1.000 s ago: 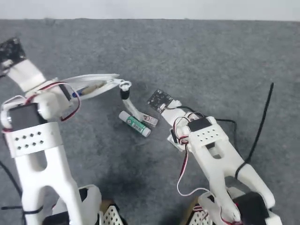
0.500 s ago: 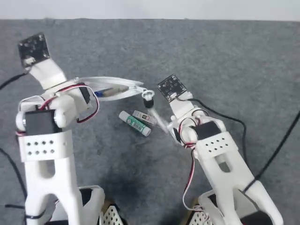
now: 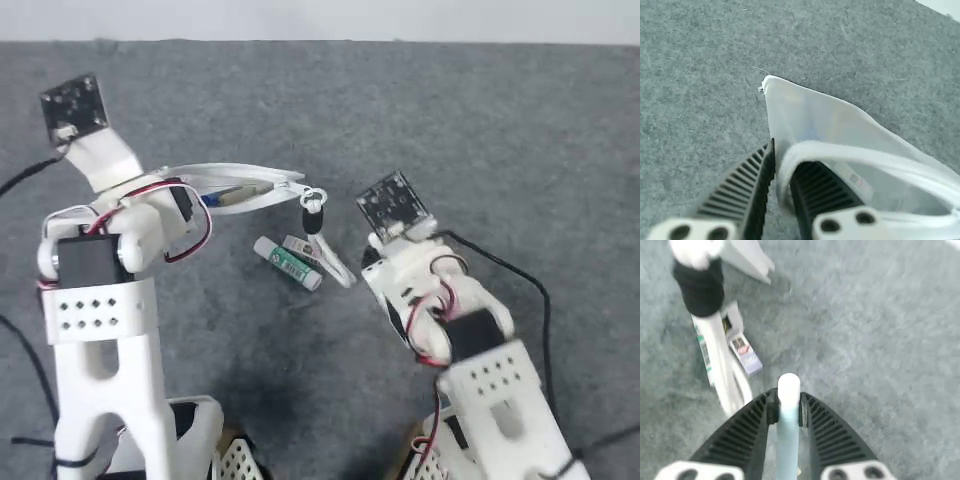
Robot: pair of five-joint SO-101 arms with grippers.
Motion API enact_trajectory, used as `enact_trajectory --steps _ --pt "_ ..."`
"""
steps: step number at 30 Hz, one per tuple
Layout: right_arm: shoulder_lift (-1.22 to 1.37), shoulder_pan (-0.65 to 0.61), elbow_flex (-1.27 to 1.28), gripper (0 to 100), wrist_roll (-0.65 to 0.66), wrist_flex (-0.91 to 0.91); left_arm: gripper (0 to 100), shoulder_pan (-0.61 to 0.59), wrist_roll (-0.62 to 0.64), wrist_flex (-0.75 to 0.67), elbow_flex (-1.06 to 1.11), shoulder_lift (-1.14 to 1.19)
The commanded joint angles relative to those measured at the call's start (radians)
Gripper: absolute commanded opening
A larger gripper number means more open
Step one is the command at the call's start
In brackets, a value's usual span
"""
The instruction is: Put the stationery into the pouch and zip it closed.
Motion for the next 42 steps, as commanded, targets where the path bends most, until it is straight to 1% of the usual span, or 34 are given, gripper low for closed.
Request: enact_trajectory --steps 1,4,10,14,19,23,26,30,32,35,39,42 --pt "-0.151 -0.002 0.005 0.6 -0.046 -0.025 1 0.006 0.014 -0.035 -0.007 -0.051" --pt "-0.234 -0.033 0.014 0.6 -0.110 -0.019 1 0.005 0.014 -0.064 0.018 -0.051" --pt "-0.338 -0.054 0.015 0.6 -0.181 -0.016 1 0.005 0.014 -0.081 0.039 -0.055" --pt "-0.397 -0.087 0.015 0.6 -0.184 -0.016 1 0.005 0.015 -0.081 0.039 -0.055" --pt "-0.496 -0.182 0.015 0.6 -0.187 -0.025 1 0.003 0.017 -0.081 0.039 -0.055" --pt "-0.578 -0.216 0.015 0.6 -0.187 -0.035 1 0.002 0.017 -0.081 0.041 -0.055" --pt "-0.631 -0.240 0.015 0.6 -0.189 -0.094 1 0.002 0.017 -0.081 0.041 -0.052" --pt "-0.650 -0.285 0.015 0.6 -0.178 -0.225 1 0.002 0.017 -0.081 0.041 -0.052" --pt "-0.622 -0.285 0.015 0.6 -0.138 -0.274 1 0.000 0.017 -0.081 0.041 -0.052" --pt "-0.565 -0.286 0.015 0.6 -0.092 -0.289 1 0.000 0.017 -0.081 0.041 -0.052" --pt "-0.501 -0.312 0.015 0.6 -0.089 -0.375 1 0.000 0.017 -0.080 0.041 -0.052" --pt "-0.455 -0.346 0.014 0.6 -0.087 -0.476 1 0.000 0.017 -0.081 0.041 -0.052"
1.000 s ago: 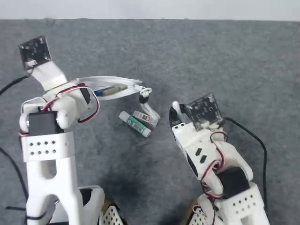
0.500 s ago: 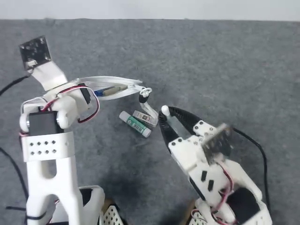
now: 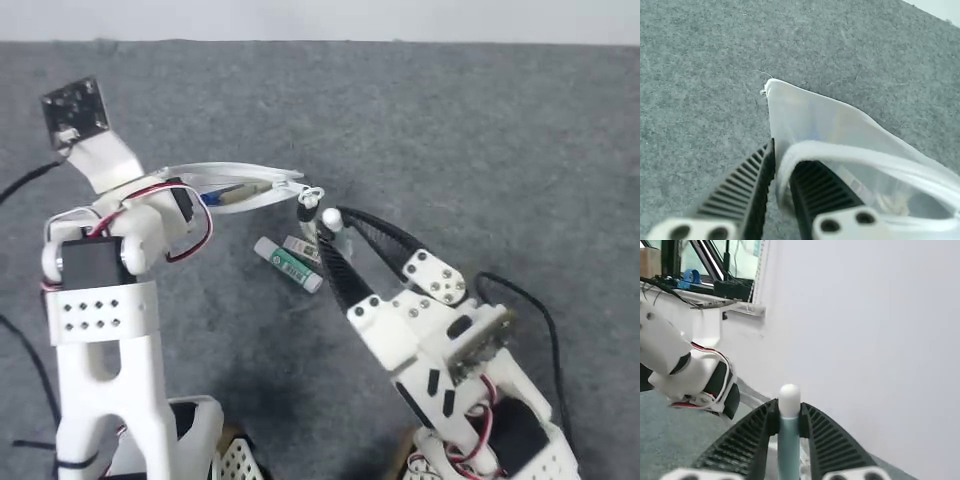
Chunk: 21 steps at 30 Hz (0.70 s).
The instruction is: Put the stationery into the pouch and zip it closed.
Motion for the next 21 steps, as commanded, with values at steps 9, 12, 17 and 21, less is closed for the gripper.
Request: enact_trajectory --steps 9,12,17,21 --pt "0.206 -0.053 -0.015 0.6 0.017 -0.381 1 0.000 0.017 -0.038 0.015 -0.044" --pt "0.236 -0.053 -0.017 0.6 0.017 -0.469 1 0.000 0.017 -0.054 0.025 -0.044" --pt "0.263 -0.090 -0.021 0.6 0.017 -0.553 1 0.000 0.017 -0.055 0.025 -0.044" --pt "0.285 -0.139 -0.032 0.6 0.017 -0.559 1 0.000 0.017 -0.057 0.025 -0.044"
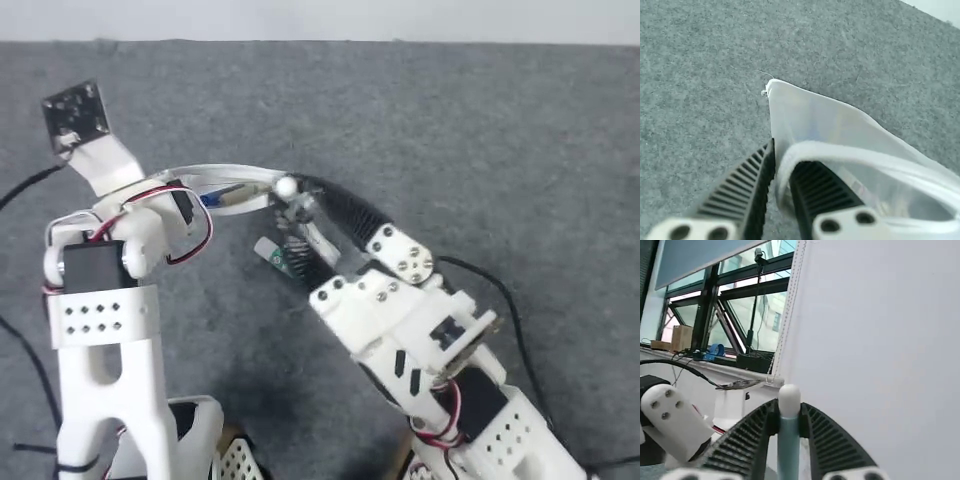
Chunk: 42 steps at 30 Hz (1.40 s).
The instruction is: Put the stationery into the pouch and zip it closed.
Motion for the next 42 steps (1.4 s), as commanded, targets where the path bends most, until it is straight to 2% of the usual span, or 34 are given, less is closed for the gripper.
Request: enact_trajectory --steps 1,9,15,22,27,33,42 --pt "0.035 -0.035 -0.044 0.6 0.014 -0.027 1 0.000 0.017 -0.035 -0.008 -0.028" --pt "0.174 -0.036 -0.153 0.6 0.012 -0.030 1 0.000 0.015 -0.035 -0.008 -0.028" --pt "0.243 -0.031 -0.169 0.6 0.014 -0.208 1 0.000 0.015 -0.035 -0.008 -0.028" --pt "0.294 -0.028 -0.167 0.6 0.014 -0.272 1 0.000 0.015 -0.035 -0.008 -0.028" --pt "0.340 0.051 -0.167 0.6 0.006 -0.283 1 0.000 0.015 -0.035 -0.008 -0.028" --pt "0.384 0.071 -0.064 0.6 0.014 -0.464 1 0.000 0.015 -0.035 -0.008 -0.028" --pt "0.450 0.070 0.046 0.6 0.020 -0.475 1 0.000 0.015 -0.035 -0.008 -0.025"
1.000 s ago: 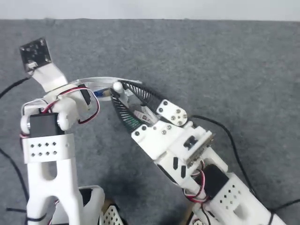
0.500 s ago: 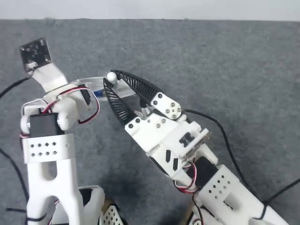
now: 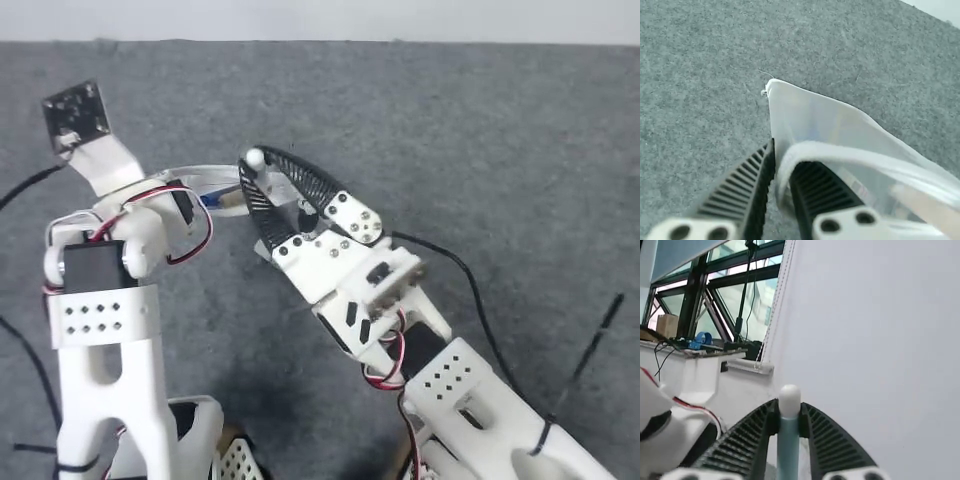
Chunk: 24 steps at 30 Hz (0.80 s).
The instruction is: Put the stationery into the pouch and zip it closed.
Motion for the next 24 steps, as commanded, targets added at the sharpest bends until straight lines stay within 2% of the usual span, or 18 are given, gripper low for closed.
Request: enact_trajectory --steps 1,9,15,19,24 --pt "0.027 0.010 0.008 0.6 0.038 -0.024 1 0.000 0.015 -0.035 -0.008 -0.023" --pt "0.189 -0.047 0.049 1.2 0.161 -0.030 1 0.000 0.014 -0.051 0.015 -0.028" --pt "0.255 -0.085 0.071 21.7 0.157 -0.022 1 -0.002 0.012 -0.051 0.016 -0.028" --pt "0.245 -0.122 0.103 16.8 0.161 -0.004 1 -0.035 0.012 -0.052 0.016 -0.028" --pt "0.166 -0.139 0.109 15.6 0.157 0.157 1 -0.078 0.012 -0.064 0.018 -0.028"
